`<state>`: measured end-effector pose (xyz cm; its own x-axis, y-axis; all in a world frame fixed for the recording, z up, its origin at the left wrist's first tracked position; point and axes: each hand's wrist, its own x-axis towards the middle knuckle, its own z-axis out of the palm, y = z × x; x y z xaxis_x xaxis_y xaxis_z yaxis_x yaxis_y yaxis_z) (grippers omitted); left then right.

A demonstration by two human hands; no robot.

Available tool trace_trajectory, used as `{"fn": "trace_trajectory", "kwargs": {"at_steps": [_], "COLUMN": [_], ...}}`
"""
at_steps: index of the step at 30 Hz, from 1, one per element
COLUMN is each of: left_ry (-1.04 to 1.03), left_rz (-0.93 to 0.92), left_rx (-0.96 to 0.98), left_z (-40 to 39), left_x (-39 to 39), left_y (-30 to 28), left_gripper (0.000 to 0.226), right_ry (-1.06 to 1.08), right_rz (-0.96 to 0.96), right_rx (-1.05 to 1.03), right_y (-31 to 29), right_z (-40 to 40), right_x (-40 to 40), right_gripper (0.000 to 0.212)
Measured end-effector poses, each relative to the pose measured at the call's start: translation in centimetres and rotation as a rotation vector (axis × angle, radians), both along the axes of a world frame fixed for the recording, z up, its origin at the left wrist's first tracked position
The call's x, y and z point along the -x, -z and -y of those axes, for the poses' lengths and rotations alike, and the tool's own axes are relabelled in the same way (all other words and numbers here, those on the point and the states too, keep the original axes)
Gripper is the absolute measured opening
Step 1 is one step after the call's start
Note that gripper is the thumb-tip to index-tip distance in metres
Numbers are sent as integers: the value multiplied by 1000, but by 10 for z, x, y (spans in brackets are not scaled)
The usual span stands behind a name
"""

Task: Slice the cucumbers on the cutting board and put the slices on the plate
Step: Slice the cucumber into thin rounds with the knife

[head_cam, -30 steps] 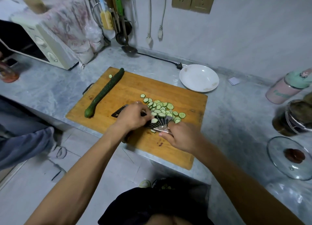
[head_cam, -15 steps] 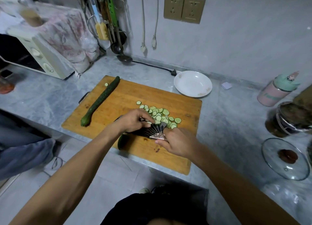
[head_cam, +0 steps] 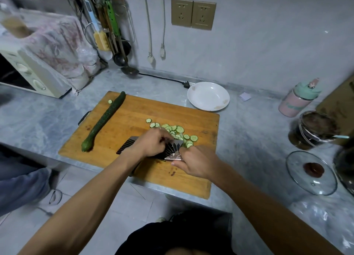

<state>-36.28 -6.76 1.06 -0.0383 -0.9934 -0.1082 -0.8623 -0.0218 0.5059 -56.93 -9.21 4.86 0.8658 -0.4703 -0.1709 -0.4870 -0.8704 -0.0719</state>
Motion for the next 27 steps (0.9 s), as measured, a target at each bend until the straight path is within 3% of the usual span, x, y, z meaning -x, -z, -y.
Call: {"fn": "trace_trajectory", "kwargs": {"at_steps": [3,7,11,14,17,22,27], "left_ry": [-97,-313,-503,-571,-685,-758,-760], "left_rz": [11,-108,-278,-337,-331,-192,-155], "left_rx": [-55,167,459,573,515,410,436], "left_z": [2,-13,-48,-72,-91,-122,-129], "left_x": [-4,-8,-6,0,0,-6,1], "left_y": [5,-1,-20,-22,1,56,84], "left_gripper": [53,39,36,35,31,14,22], "right_ry": [-6,50,269,420,498,436,382], "right_rz": [8,65,257,439,520,541,456], "right_rx": [-4,-79,-372,-615,-744,-774,-719], "right_y": [3,17,36,38,34,29,32], "right_z": [1,5,3,-2,-7,-18,-34], "right_x": [1,8,15,16,11,-1,-10], "right_gripper": [49,51,48,50,59,62,67]}}
